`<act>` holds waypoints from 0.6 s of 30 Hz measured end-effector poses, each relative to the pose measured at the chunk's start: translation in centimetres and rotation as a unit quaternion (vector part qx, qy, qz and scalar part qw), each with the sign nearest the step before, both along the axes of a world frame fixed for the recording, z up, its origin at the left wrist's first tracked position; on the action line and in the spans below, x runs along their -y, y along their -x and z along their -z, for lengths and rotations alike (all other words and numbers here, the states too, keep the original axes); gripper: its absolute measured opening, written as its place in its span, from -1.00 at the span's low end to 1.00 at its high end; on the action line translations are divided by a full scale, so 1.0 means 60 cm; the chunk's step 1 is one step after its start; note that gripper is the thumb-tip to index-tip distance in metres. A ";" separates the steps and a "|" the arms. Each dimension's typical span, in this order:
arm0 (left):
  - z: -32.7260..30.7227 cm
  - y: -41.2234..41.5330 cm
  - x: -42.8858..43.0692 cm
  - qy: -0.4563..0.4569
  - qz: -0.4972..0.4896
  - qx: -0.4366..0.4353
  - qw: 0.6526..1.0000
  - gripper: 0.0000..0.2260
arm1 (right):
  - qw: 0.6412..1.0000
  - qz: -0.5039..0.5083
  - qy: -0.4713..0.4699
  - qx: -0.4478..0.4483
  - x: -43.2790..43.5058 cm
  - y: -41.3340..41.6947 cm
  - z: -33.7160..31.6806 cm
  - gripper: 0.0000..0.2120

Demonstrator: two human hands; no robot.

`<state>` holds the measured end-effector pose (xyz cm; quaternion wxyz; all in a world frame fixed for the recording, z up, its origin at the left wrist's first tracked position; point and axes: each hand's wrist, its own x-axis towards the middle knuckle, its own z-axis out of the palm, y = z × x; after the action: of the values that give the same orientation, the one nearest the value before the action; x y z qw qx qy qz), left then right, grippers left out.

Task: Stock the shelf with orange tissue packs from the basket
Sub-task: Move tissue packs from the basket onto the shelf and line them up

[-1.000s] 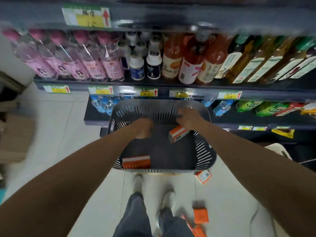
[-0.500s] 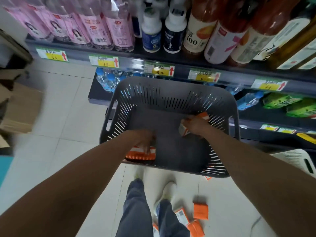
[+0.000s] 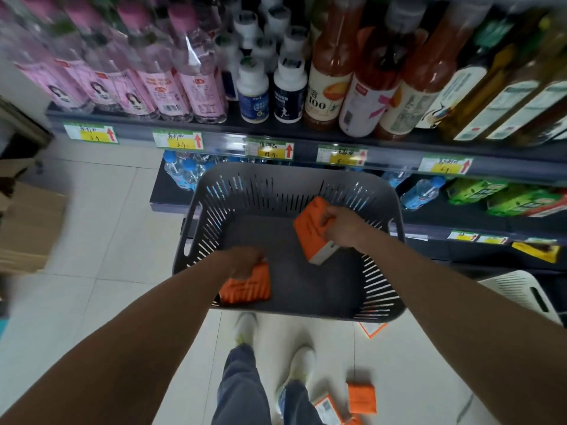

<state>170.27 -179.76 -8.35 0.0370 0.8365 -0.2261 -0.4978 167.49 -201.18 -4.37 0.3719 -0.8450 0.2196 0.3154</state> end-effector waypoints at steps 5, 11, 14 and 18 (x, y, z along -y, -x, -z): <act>-0.059 -0.010 0.003 0.070 -0.095 0.066 0.991 -0.57 | 0.999 0.017 -0.014 0.028 0.003 0.003 -0.053 -0.76; -0.202 -0.026 0.012 0.109 -0.088 0.108 0.984 -0.52 | 0.993 -0.019 -0.003 0.113 -0.009 0.013 -0.188 -0.79; -0.288 -0.023 0.017 0.125 -0.073 0.148 0.978 -0.52 | 0.984 -0.017 0.007 0.178 -0.010 0.022 -0.264 -0.73; -0.397 -0.018 0.024 0.146 -0.062 0.199 0.967 -0.49 | 0.966 -0.030 0.026 0.254 -0.006 0.029 -0.364 -0.75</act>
<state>171.36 -181.20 15.47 0.1438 0.9166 -0.2472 -0.2793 165.73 -200.80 17.48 0.3836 -0.9129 0.1008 0.0961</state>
